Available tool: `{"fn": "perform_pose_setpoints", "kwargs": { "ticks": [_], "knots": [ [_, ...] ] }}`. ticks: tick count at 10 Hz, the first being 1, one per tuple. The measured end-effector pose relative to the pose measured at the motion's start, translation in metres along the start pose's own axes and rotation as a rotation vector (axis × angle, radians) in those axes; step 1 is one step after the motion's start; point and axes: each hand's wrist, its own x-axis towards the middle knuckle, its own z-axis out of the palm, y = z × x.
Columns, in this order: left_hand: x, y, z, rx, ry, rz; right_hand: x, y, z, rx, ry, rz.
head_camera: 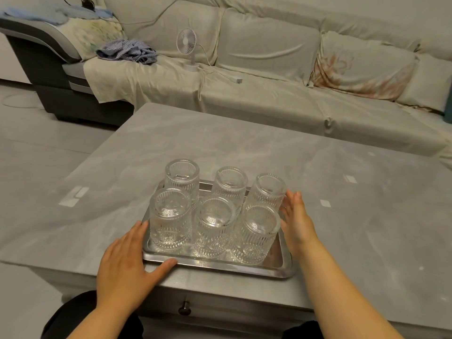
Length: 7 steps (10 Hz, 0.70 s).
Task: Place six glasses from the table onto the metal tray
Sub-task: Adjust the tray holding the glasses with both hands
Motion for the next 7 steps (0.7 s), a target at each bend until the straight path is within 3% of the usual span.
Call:
{"fn": "perform_pose_setpoints", "kwargs": {
  "ticks": [4, 7],
  "knots": [
    [0.0012, -0.0003, -0.0006, 0.002, -0.015, -0.017, 0.0038, 0.0037, 0.0093, -0.036, -0.079, 0.018],
    [-0.0009, 0.0012, -0.0012, 0.006, -0.034, -0.025, -0.0052, -0.0003, -0.0003, 0.036, 0.033, 0.056]
  ]
}}
